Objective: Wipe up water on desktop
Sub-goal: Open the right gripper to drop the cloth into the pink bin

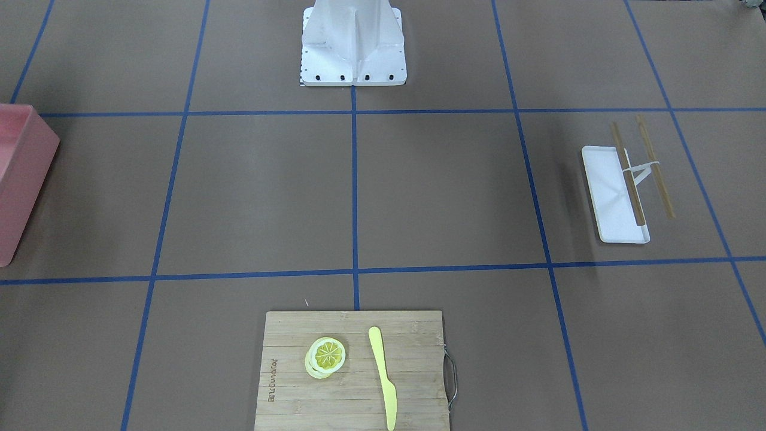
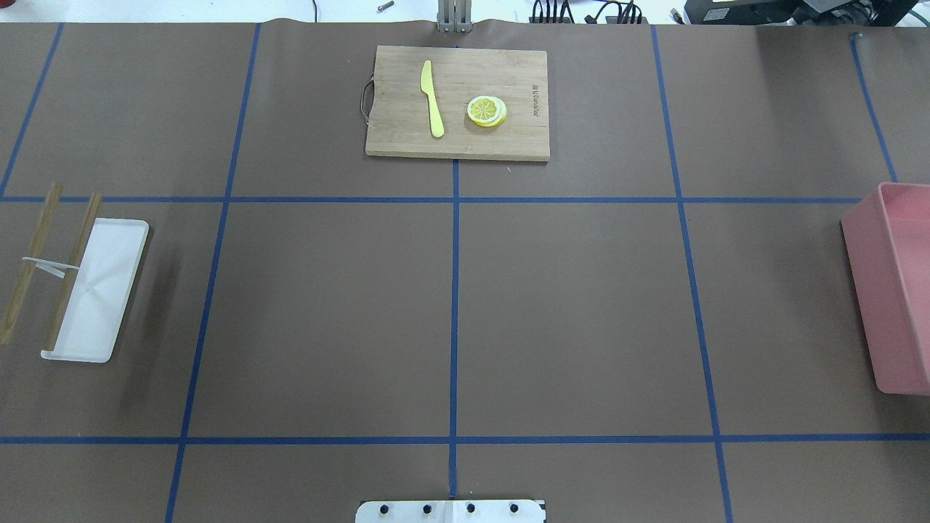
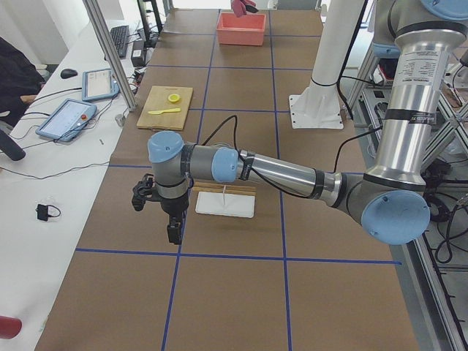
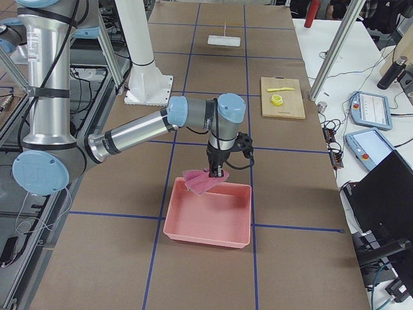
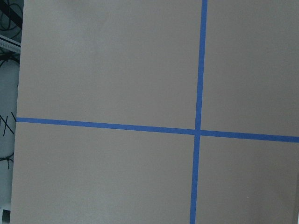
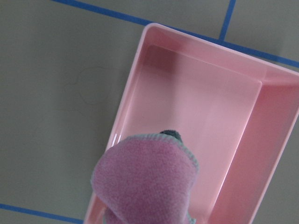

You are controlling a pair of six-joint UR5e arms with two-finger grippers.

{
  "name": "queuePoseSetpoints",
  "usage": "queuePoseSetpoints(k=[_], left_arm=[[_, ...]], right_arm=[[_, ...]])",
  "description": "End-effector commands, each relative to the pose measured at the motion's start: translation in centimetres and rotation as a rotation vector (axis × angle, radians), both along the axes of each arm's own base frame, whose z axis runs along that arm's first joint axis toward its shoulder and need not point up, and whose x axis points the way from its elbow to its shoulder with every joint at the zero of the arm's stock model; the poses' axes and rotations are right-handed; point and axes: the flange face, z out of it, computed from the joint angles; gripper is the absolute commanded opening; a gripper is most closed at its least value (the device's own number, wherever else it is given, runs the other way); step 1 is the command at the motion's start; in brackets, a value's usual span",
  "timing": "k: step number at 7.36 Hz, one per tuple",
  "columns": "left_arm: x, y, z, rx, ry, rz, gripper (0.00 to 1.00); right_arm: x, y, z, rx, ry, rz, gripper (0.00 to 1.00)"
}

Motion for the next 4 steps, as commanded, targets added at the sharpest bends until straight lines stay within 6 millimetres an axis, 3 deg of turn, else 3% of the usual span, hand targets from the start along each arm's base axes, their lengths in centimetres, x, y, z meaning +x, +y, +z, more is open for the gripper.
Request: queuePoseSetpoints(k=[1,2,3,4], left_arm=[[-0.01,0.44,0.46,-0.008,0.001,0.000,0.98],[-0.02,0.50,0.48,-0.007,-0.001,0.000,0.98],[-0.01,0.50,0.32,-0.004,0.001,0.000,0.98],[-0.10,0.51,0.33,-0.004,0.000,-0.002,0.98]], right_arm=[[0.32,-0.15,4.02,-0.024,0.026,-0.034,0.00],[0.42,-0.10,4.37,-0.029,0.039,-0.035,0.71],[0.43,0.32,4.71,-0.039,0.036,-0.032,1.00],[0.46,0.33,4.90,-0.042,0.042,-0.026,1.00]])
